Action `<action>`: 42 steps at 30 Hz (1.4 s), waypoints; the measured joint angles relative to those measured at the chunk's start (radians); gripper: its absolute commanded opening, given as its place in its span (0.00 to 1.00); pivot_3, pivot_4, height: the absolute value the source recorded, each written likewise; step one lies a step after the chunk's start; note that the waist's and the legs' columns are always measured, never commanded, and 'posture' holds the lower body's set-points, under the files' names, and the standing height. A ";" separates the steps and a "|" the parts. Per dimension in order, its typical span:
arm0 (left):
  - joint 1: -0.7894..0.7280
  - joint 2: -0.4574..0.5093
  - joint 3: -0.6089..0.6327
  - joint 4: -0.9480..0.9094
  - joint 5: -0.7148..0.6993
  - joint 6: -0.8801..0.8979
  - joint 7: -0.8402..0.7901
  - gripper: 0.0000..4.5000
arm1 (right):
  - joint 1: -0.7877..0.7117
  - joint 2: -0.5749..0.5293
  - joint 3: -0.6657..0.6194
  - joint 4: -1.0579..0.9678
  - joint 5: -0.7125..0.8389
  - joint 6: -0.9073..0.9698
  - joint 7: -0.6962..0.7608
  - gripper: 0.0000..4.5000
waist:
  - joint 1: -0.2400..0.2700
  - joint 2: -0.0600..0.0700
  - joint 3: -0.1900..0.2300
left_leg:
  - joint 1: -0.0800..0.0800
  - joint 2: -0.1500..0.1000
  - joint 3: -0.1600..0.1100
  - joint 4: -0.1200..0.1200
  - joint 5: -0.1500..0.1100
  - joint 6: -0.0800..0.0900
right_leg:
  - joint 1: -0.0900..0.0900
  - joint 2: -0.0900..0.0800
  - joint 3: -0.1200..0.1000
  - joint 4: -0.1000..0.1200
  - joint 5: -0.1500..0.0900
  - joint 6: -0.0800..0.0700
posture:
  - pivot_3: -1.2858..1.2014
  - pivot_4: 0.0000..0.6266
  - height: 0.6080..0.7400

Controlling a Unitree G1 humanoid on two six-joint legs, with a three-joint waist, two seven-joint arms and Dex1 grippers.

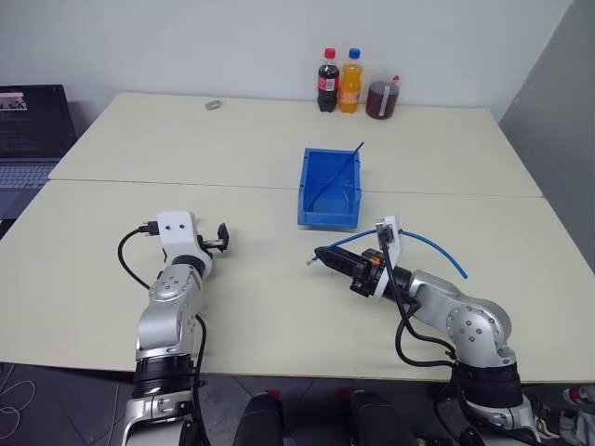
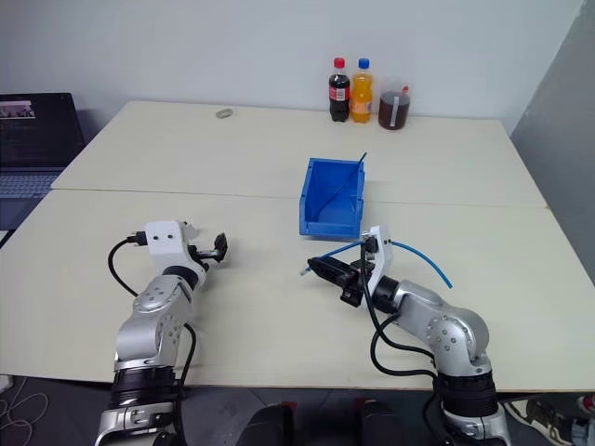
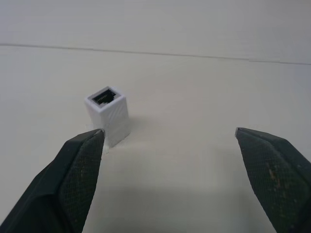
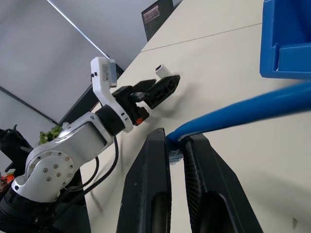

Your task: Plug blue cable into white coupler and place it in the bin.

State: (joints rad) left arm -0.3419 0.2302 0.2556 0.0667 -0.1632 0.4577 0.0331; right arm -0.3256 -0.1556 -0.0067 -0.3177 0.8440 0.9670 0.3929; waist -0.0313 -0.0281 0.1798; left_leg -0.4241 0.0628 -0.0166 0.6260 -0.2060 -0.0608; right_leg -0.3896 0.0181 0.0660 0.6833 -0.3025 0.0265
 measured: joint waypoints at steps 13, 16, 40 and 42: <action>-0.115 -0.068 0.050 0.096 0.030 0.056 0.198 1.00 | -0.001 -0.020 -0.009 0.000 0.000 0.000 0.000 0.02 | 0.002 0.000 0.000 | -0.001 -0.001 0.000 0.001 0.000 0.000 | 0.000 0.000 0.000 -0.001 0.001 0.002 | 0.52 0.24 1.00; -0.155 -0.063 0.055 0.144 0.035 0.056 0.217 1.00 | -0.002 -0.020 -0.010 0.000 0.000 0.000 0.000 0.02 | 0.002 0.000 0.000 | -0.001 -0.001 -0.001 0.001 0.000 0.000 | 0.000 0.000 -0.001 -0.001 0.001 0.002 | 0.52 0.24 1.00; -0.343 -0.023 0.077 0.478 0.050 -0.105 0.262 0.56 | -0.001 -0.024 -0.011 0.000 0.001 0.000 -0.002 0.02 | 0.001 0.000 0.000 | -0.001 -0.001 0.000 0.001 0.000 0.000 | 0.000 0.000 -0.001 -0.001 0.002 0.002 | 0.52 0.24 1.00; -0.344 -0.018 0.077 0.488 0.050 -0.117 0.261 0.48 | 0.000 -0.024 -0.012 0.000 0.000 0.000 -0.002 0.02 | 0.000 0.000 0.000 | -0.001 -0.001 0.000 0.001 0.000 0.000 | 0.000 0.000 -0.001 -0.001 0.002 0.002 | 0.52 0.24 1.00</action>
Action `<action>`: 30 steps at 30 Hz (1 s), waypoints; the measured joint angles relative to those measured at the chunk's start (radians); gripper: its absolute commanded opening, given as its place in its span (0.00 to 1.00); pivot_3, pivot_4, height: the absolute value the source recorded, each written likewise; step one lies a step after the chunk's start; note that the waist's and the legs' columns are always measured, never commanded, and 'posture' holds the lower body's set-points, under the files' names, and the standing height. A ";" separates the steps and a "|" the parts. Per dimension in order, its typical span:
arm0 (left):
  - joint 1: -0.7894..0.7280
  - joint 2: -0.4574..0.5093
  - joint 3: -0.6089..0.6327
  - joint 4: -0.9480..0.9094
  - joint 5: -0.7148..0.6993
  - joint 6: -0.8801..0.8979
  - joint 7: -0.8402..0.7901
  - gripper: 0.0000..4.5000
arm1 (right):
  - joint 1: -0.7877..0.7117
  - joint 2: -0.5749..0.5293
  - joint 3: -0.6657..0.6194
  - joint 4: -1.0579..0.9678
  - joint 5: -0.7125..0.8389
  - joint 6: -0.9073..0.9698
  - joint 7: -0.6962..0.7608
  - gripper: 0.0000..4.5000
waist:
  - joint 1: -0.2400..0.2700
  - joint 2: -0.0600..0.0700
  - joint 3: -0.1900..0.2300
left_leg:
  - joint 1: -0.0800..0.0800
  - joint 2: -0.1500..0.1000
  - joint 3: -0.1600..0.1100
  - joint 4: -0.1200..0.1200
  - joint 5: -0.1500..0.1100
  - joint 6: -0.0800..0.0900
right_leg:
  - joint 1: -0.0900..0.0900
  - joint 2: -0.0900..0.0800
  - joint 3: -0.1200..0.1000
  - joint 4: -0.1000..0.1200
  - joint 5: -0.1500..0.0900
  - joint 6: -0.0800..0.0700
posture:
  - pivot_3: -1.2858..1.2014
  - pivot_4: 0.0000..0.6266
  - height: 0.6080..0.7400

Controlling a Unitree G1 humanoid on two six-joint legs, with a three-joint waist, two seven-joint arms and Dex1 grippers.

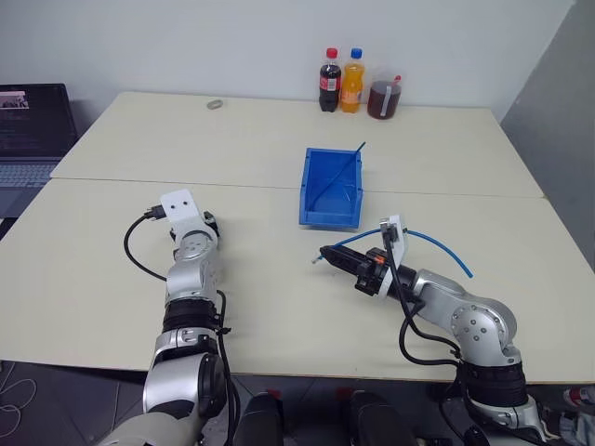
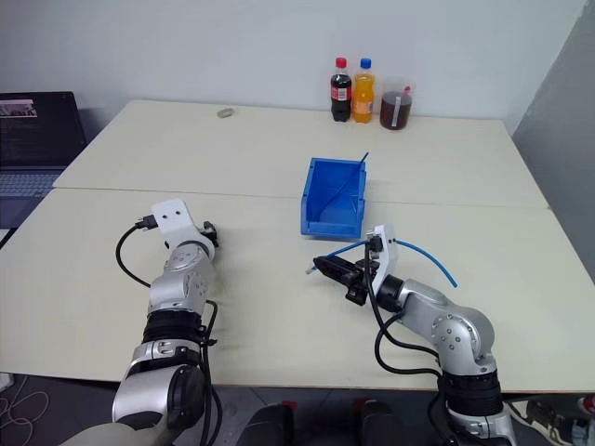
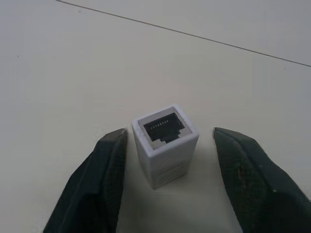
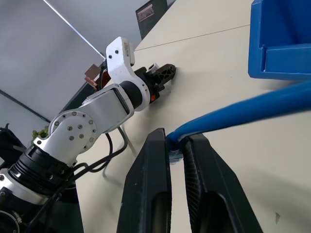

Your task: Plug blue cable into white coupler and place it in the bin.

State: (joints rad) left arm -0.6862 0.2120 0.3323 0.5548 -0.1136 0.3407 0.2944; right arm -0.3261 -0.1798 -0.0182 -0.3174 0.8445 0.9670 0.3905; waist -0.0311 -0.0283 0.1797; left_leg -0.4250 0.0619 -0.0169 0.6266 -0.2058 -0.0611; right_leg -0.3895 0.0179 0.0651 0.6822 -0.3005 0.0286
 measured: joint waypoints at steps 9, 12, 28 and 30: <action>0.008 0.003 0.002 0.004 -0.007 -0.022 -0.013 0.22 | 0.003 -0.001 0.000 0.000 0.000 0.000 -0.001 0.02 | 0.000 0.000 0.000 | 0.000 0.000 0.000 0.000 0.000 0.000 | 0.000 0.000 0.000 0.000 0.000 0.000 | 0.52 0.24 1.00; 0.028 0.003 0.006 -0.020 -0.024 -0.025 -0.045 0.22 | 0.005 -0.002 0.001 -0.003 0.000 0.000 -0.003 0.02 | 0.000 0.000 0.000 | 0.000 0.000 0.000 0.000 0.000 0.000 | 0.000 0.000 0.000 0.000 0.000 0.000 | 0.52 0.24 1.00; 0.295 0.416 -0.518 -0.483 -0.149 0.034 -1.229 0.22 | 0.089 -0.204 0.062 -0.182 -0.113 -0.071 0.047 0.02 | 0.000 0.000 0.000 | 0.000 0.000 0.000 -0.001 0.000 0.000 | 0.000 0.000 0.000 0.000 0.000 -0.001 | 0.52 0.24 1.00; 0.264 0.443 -0.576 -0.462 -0.121 -0.027 -1.342 0.22 | 0.092 -0.212 0.067 -0.191 -0.124 -0.093 0.061 0.02 | -0.001 0.000 0.000 | 0.000 0.000 0.000 0.000 0.000 0.000 | 0.000 0.000 0.000 0.000 -0.001 -0.001 | 0.52 0.24 1.00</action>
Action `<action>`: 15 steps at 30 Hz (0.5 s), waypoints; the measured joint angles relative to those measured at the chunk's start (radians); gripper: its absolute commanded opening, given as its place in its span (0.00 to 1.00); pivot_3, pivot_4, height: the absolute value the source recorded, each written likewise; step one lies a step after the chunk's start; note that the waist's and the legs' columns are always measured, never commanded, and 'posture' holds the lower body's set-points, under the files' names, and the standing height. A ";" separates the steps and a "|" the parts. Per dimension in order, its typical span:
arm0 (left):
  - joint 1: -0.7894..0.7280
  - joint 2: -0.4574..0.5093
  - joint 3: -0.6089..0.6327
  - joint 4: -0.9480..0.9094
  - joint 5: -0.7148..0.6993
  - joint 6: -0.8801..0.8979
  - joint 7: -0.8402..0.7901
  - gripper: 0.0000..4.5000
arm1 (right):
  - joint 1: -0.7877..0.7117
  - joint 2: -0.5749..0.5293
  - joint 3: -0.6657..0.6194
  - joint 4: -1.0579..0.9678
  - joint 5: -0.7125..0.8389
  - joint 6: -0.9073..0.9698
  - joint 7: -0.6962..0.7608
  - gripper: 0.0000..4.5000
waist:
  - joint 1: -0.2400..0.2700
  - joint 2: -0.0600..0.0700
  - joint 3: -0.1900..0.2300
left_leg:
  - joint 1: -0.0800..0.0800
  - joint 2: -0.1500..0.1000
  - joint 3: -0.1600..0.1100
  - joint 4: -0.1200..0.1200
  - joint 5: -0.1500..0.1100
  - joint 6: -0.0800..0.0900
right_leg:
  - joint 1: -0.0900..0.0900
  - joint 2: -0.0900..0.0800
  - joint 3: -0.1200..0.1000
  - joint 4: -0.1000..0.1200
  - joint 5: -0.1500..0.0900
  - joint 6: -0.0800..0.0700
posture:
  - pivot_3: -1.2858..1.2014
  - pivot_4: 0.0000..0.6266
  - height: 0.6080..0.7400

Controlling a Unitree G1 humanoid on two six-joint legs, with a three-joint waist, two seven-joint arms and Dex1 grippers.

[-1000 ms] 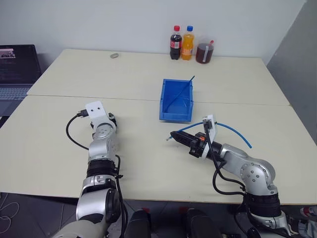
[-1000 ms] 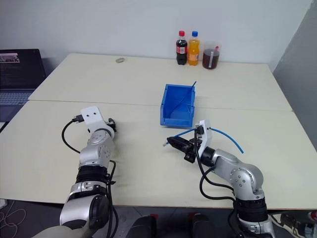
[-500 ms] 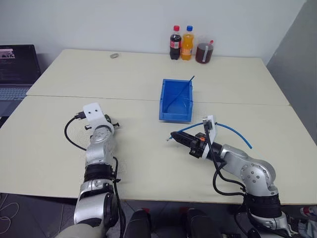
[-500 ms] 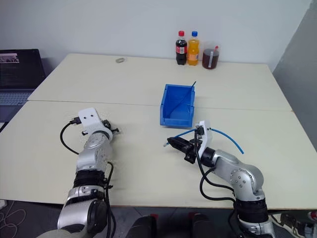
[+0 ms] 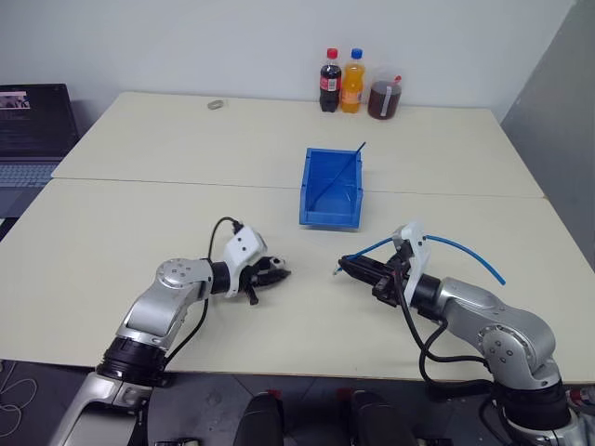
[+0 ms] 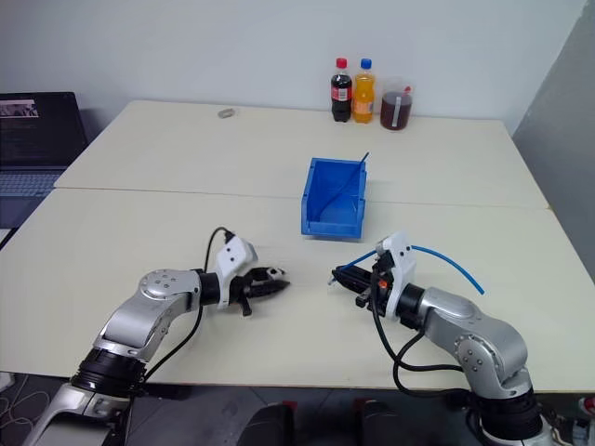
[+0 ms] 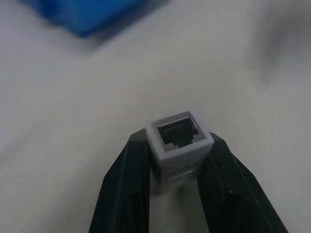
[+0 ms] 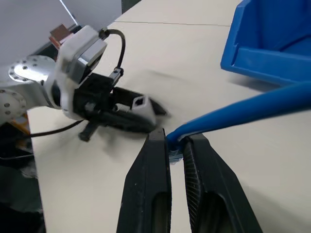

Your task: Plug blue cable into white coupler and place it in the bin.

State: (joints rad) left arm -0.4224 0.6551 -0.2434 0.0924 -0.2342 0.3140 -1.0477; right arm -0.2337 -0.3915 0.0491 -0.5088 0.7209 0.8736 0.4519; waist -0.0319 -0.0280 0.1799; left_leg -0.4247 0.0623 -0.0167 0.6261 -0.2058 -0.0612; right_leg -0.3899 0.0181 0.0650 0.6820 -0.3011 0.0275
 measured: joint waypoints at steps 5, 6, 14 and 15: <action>-0.093 0.011 -0.098 0.100 0.068 -0.144 -0.187 0.22 | -0.003 -0.025 0.047 -0.006 -0.042 -0.056 0.043 0.02 | 0.000 0.000 0.000 | 0.000 0.000 0.000 0.001 0.000 0.000 | 0.000 0.000 0.001 0.000 -0.002 0.004 | 0.52 0.24 1.00; -0.104 0.007 -0.103 0.119 0.081 -0.168 -0.201 0.22 | -0.006 -0.038 0.064 -0.005 -0.063 -0.072 0.057 0.02 | 0.000 0.000 0.000 | 0.000 0.000 0.000 0.001 0.000 0.000 | 0.000 0.000 0.001 0.000 -0.002 0.004 | 0.52 0.24 1.00; -0.132 -0.036 -0.102 0.195 0.109 -0.250 -0.254 0.22 | -0.121 -0.064 0.240 0.097 -0.248 -0.214 0.169 0.02 | 0.003 0.000 0.000 | 0.000 0.000 0.000 0.003 0.000 0.000 | 0.001 0.000 0.000 0.000 -0.002 0.005 | 0.52 0.24 1.00; -0.131 -0.037 -0.102 0.195 0.109 -0.251 -0.259 0.22 | -0.140 -0.055 0.256 0.122 -0.269 -0.230 0.182 0.02 | 0.003 0.000 0.000 | 0.000 0.000 0.000 0.002 0.000 0.000 | 0.001 0.000 0.000 0.000 -0.002 0.005 | 0.52 0.24 1.00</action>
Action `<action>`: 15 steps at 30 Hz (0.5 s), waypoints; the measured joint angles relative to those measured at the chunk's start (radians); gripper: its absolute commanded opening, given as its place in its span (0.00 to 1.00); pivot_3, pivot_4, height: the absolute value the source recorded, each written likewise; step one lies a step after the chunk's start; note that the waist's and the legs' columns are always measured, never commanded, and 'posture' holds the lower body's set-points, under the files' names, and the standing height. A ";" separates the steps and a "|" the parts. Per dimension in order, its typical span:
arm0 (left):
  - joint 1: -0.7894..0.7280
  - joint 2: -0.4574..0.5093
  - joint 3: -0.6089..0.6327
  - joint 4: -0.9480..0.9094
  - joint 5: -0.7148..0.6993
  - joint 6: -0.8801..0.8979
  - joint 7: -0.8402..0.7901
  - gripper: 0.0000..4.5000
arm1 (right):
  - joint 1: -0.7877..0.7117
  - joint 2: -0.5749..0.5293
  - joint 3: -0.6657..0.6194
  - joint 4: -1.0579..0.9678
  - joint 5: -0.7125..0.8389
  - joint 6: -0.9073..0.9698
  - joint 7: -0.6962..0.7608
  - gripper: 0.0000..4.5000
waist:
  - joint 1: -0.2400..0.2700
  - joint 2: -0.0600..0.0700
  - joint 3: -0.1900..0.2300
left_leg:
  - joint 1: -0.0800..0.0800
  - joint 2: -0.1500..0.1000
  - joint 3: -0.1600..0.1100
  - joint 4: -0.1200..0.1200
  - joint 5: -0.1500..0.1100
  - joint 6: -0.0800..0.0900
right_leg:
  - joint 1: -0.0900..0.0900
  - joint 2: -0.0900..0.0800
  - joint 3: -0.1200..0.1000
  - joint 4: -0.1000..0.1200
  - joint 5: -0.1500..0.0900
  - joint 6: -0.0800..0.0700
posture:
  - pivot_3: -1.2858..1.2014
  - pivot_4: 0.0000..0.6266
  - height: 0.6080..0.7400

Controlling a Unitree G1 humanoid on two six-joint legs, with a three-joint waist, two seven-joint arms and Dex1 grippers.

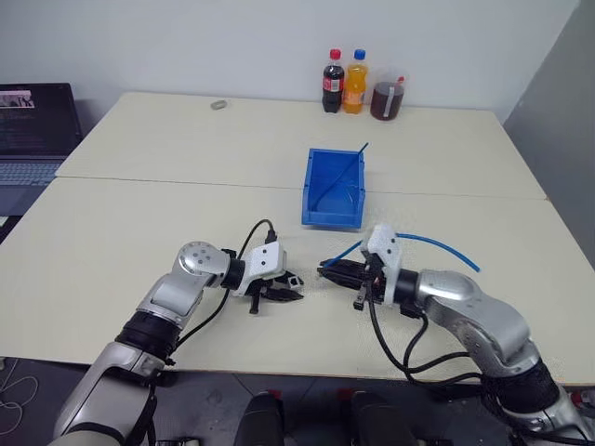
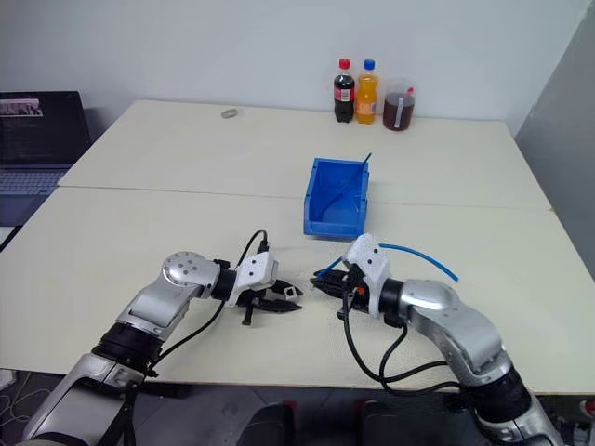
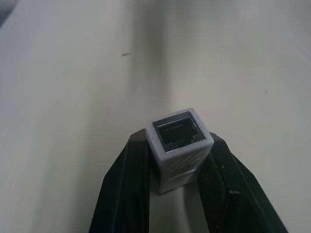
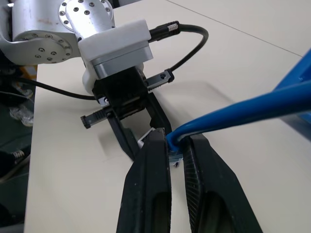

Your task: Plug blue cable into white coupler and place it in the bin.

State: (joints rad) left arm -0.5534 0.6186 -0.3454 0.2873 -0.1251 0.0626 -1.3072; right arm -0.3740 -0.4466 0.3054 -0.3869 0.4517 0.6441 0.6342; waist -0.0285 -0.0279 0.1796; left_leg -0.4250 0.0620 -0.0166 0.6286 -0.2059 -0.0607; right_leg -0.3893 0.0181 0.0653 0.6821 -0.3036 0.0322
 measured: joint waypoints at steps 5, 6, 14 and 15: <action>0.001 -0.002 0.000 -0.003 -0.001 0.004 -0.040 0.22 | -0.076 0.044 0.077 0.102 -0.076 -0.077 0.061 0.02 | -0.001 0.000 0.000 | 0.000 0.000 0.000 0.000 0.000 0.000 | 0.000 0.000 0.000 0.000 0.001 -0.002 | 0.52 0.24 1.00; 0.001 -0.002 0.000 -0.004 -0.001 0.005 -0.051 0.22 | -0.089 0.048 0.094 0.127 -0.095 -0.099 0.079 0.02 | -0.001 0.000 0.000 | 0.000 0.000 0.000 0.000 0.000 0.000 | 0.000 0.000 0.000 0.000 0.001 -0.003 | 0.52 0.24 1.00; 0.002 -0.001 0.000 -0.007 -0.003 0.015 -0.094 0.22 | -0.134 0.066 0.137 0.220 -0.171 -0.184 0.179 0.02 | -0.001 0.000 0.000 | 0.000 0.000 0.000 0.000 0.000 0.000 | 0.000 0.000 0.000 0.001 0.002 -0.005 | 0.52 0.24 1.00; 0.001 -0.001 0.001 -0.006 -0.003 0.015 -0.098 0.22 | -0.139 0.065 0.146 0.225 -0.179 -0.188 0.193 0.02 | -0.001 0.000 0.000 | 0.000 0.000 0.000 0.000 0.000 0.000 | 0.000 0.000 0.000 0.001 0.002 -0.005 | 0.52 0.24 1.00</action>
State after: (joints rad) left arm -0.5522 0.6177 -0.3446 0.2812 -0.1282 0.0776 -1.4055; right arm -0.5128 -0.3814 0.4516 -0.1617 0.2728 0.4565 0.8271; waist -0.0298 -0.0278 0.1796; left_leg -0.4249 0.0624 -0.0168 0.6286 -0.2059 -0.0608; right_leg -0.3894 0.0183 0.0648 0.6827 -0.3011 0.0275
